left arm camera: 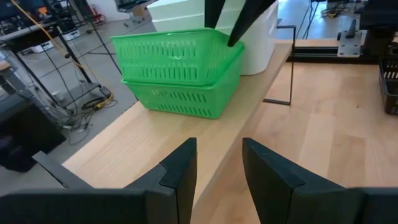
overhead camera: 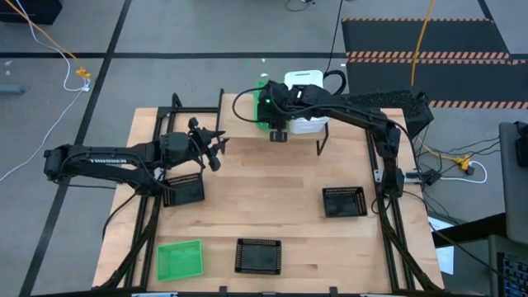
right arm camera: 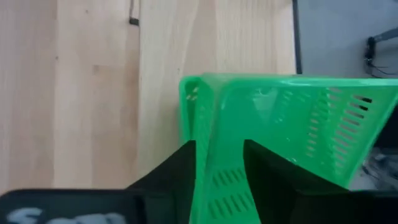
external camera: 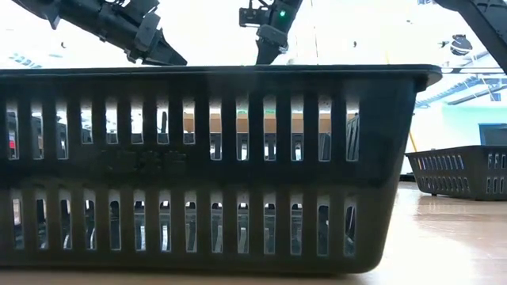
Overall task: Stack baskets on shelf by color
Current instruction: Stack the right green bin on top of the other green bin on the shelf
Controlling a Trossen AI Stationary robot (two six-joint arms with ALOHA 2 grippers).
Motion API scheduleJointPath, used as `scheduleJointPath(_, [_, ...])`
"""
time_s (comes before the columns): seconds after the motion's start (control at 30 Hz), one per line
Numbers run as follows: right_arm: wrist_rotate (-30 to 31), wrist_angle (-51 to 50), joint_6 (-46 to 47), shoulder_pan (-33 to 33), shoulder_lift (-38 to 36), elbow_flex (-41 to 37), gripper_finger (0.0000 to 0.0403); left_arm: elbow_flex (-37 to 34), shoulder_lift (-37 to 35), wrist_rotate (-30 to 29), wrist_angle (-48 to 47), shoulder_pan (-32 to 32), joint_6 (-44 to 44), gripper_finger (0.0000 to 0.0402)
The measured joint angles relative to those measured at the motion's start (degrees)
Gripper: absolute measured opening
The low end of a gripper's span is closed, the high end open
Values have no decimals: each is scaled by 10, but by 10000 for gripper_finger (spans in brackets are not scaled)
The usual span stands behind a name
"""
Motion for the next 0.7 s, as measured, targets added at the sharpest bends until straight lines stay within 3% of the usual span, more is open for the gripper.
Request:
scheduleJointPath(0.23, [89,-6,-7,50,-14,0,146,0,0,-3,-19,0,-7,131])
scheduleJointPath(0.5, [86,81,-10,65,-38,0,124,-1,4,-20,-2,0,-29,131])
scheduleJointPath(0.6, [81,71,7,57,-47,-1,116,-1,43,15,89,3,38,131])
scheduleJointPath(0.7, [18,41,44,58,-87,-1,109,-1,87,45,145,11,119,131])
